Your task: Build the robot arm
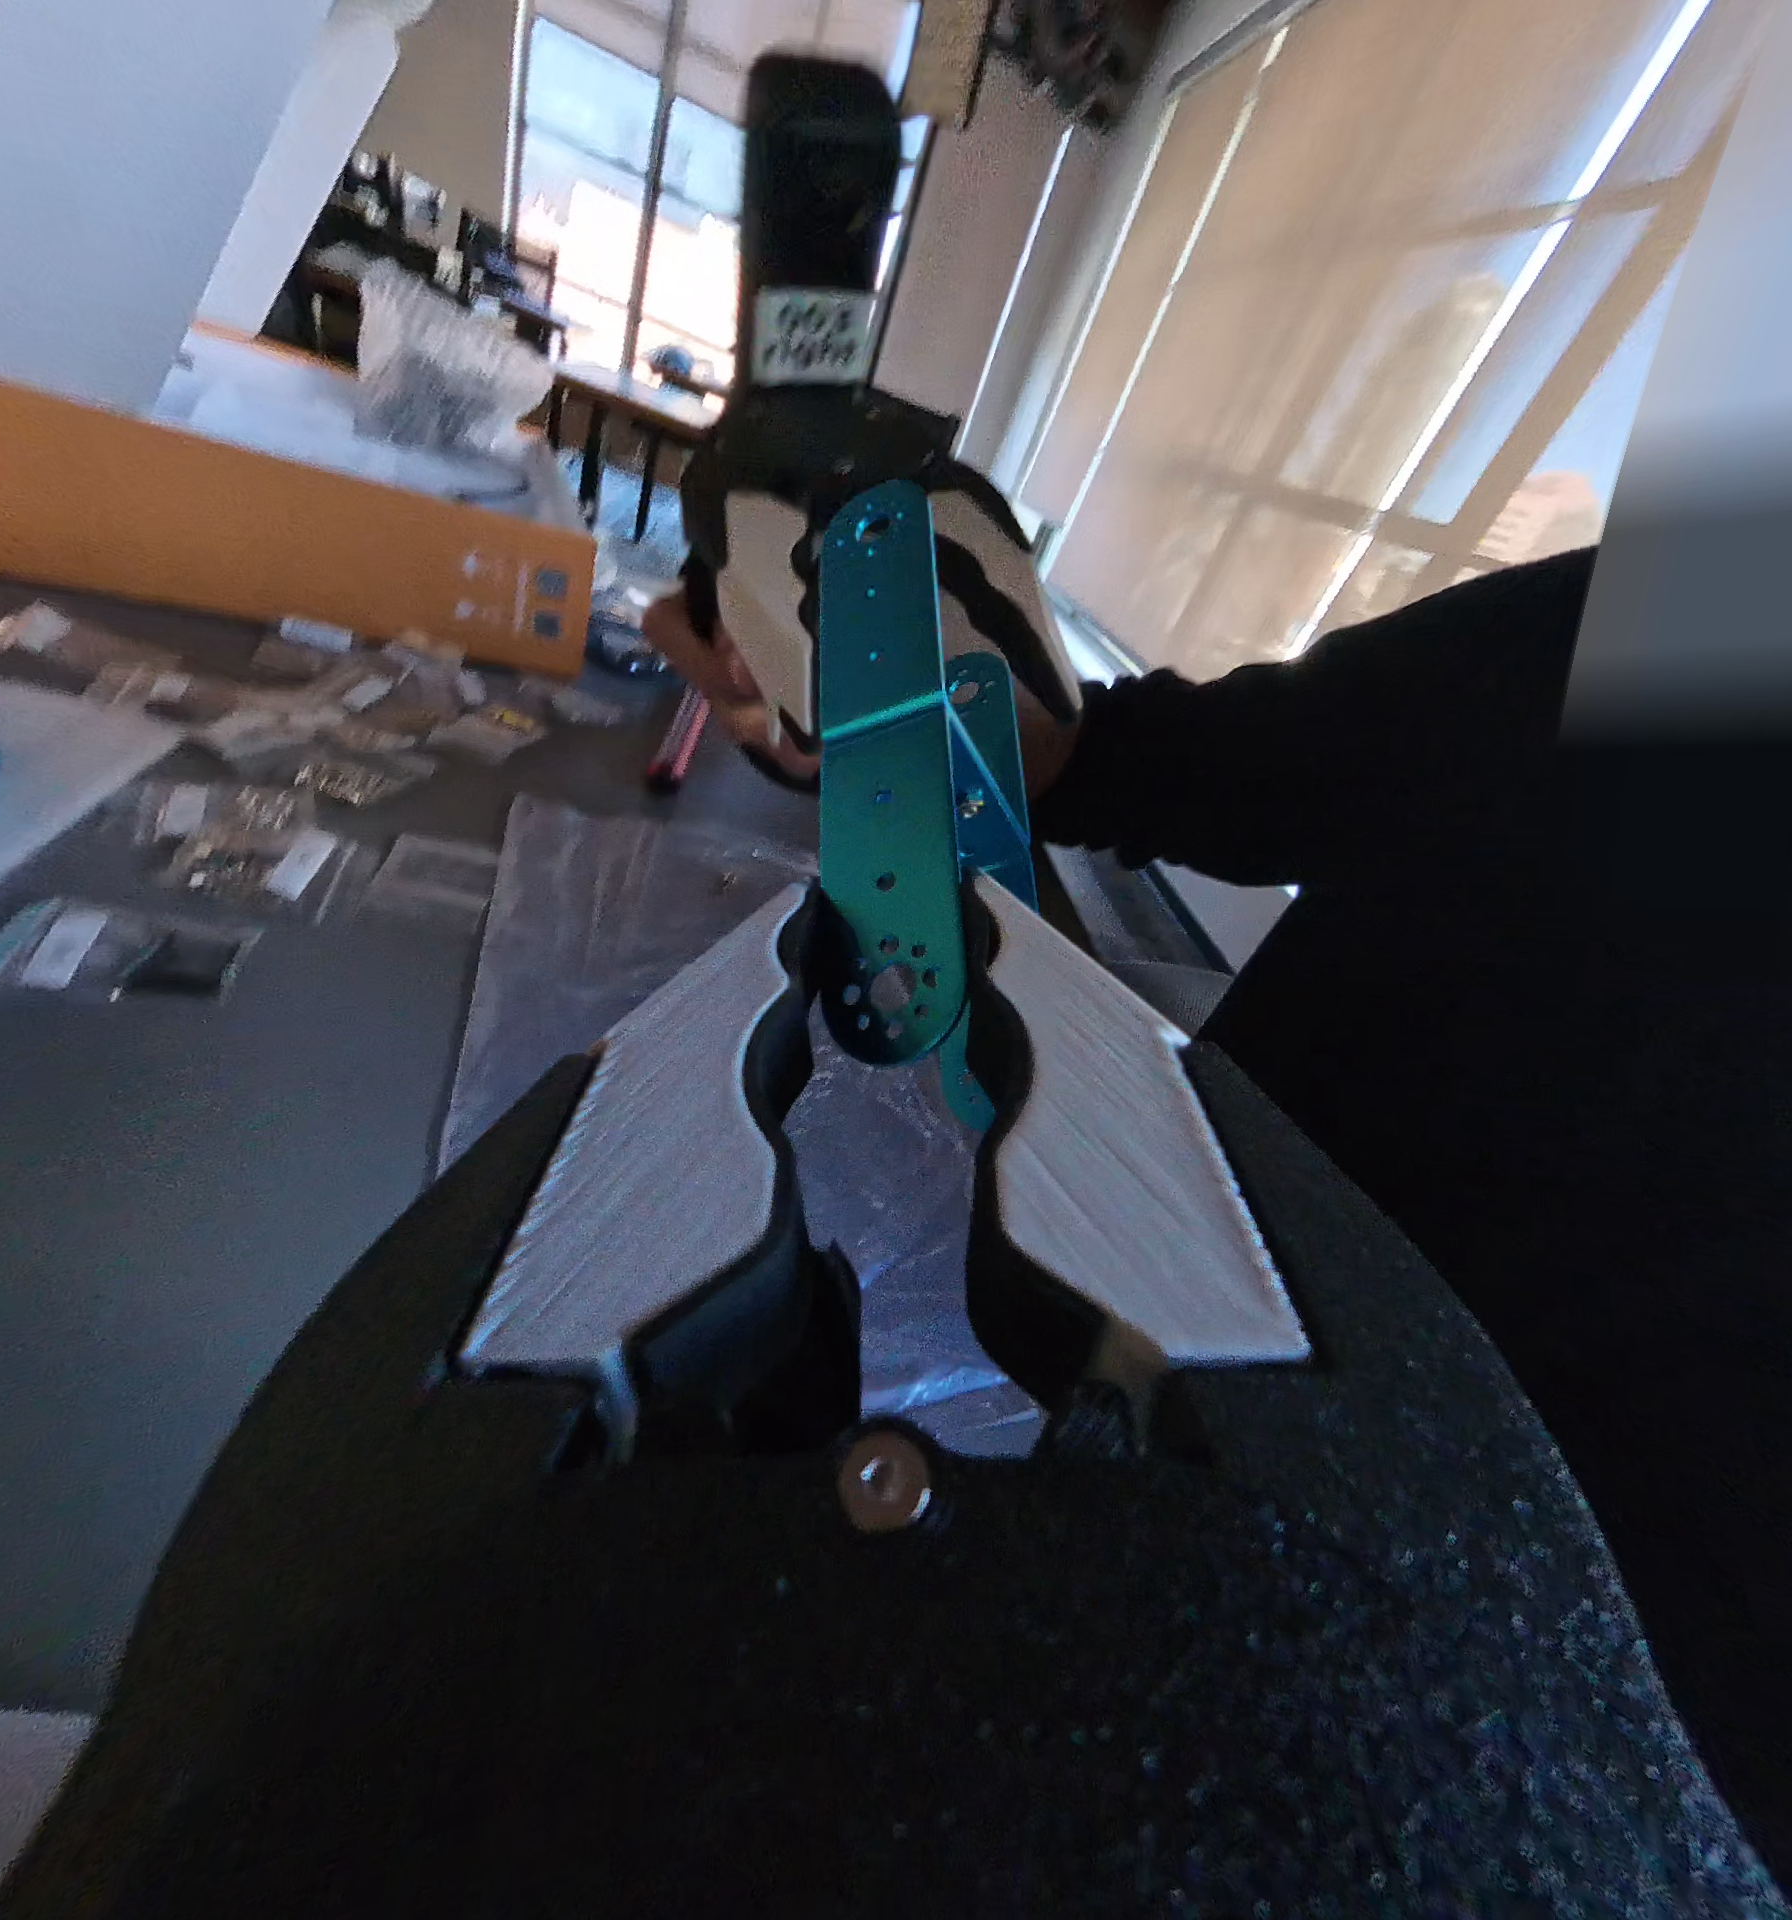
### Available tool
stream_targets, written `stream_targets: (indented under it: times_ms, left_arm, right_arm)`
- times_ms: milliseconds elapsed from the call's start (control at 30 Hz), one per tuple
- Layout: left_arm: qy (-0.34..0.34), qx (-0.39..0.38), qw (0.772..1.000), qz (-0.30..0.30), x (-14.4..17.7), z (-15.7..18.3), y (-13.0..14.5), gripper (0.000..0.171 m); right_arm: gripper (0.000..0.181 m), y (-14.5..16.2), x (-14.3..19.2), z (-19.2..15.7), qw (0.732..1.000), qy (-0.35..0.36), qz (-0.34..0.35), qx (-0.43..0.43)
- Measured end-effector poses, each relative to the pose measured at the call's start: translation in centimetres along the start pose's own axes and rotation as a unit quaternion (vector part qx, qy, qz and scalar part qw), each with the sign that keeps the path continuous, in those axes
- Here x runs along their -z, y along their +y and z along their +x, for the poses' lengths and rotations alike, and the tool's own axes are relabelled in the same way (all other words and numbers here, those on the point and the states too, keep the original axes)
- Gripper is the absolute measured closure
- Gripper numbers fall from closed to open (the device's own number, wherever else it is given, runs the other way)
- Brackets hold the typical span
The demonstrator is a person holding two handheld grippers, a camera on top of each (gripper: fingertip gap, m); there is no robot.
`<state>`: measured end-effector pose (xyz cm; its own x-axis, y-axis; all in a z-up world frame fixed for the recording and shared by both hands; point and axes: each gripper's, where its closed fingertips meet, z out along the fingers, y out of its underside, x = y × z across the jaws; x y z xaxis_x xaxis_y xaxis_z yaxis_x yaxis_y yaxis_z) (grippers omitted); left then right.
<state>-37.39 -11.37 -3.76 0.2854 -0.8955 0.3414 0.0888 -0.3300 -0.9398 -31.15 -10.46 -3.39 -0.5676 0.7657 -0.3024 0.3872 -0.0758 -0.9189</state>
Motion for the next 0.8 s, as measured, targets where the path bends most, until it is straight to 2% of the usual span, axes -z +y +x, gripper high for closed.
stream_targets:
  times_ms: [33,67,167,267,333,400,500,633,700,800]
  left_arm:
    - [0.006,-0.008,1.000,0.008,0.1,0.4,-0.3,0.148]
    - [0.011,-0.015,1.000,0.010,0.1,0.8,-0.4,0.147]
    - [0.015,-0.027,0.999,0.008,0.0,1.2,-0.3,0.147]
    - [0.000,-0.033,0.999,-0.007,-0.3,0.8,0.2,0.148]
    - [-0.049,-0.060,0.995,-0.058,-1.0,-0.5,1.9,0.149]
    - [-0.099,-0.102,0.983,-0.115,-1.7,-1.6,3.8,0.149]
    - [-0.142,-0.140,0.968,-0.151,-2.7,-2.4,5.0,0.149]
    - [-0.198,-0.225,0.929,-0.219,-3.2,-3.4,7.2,0.149]
    - [-0.211,-0.257,0.913,-0.236,-3.5,-3.4,7.9,0.149]
    - [-0.217,-0.260,0.908,-0.247,-4.1,-3.1,9.0,0.148]
  right_arm:
    - [0.110,-0.5,0.1,-0.9,0.999,-0.029,0.023,-0.021]
    - [0.113,-0.8,0.2,-1.2,0.998,-0.028,0.044,-0.025]
    - [0.124,-1.0,-0.4,-1.7,0.998,0.009,0.062,0.002]
    - [0.125,-0.2,-1.1,-2.0,0.997,0.055,0.024,0.047]
    - [0.125,0.8,-0.6,-1.3,0.992,0.101,-0.016,0.074]
    - [0.131,2.0,0.6,-0.2,0.986,0.139,-0.054,0.075]
    - [0.140,4.7,2.2,1.5,0.974,0.190,-0.098,0.074]
    - [0.130,8.1,4.0,3.2,0.958,0.231,-0.159,0.053]
    - [0.134,8.3,4.4,3.2,0.961,0.227,-0.149,0.043]
    - [0.138,8.0,4.2,2.8,0.967,0.218,-0.130,0.037]
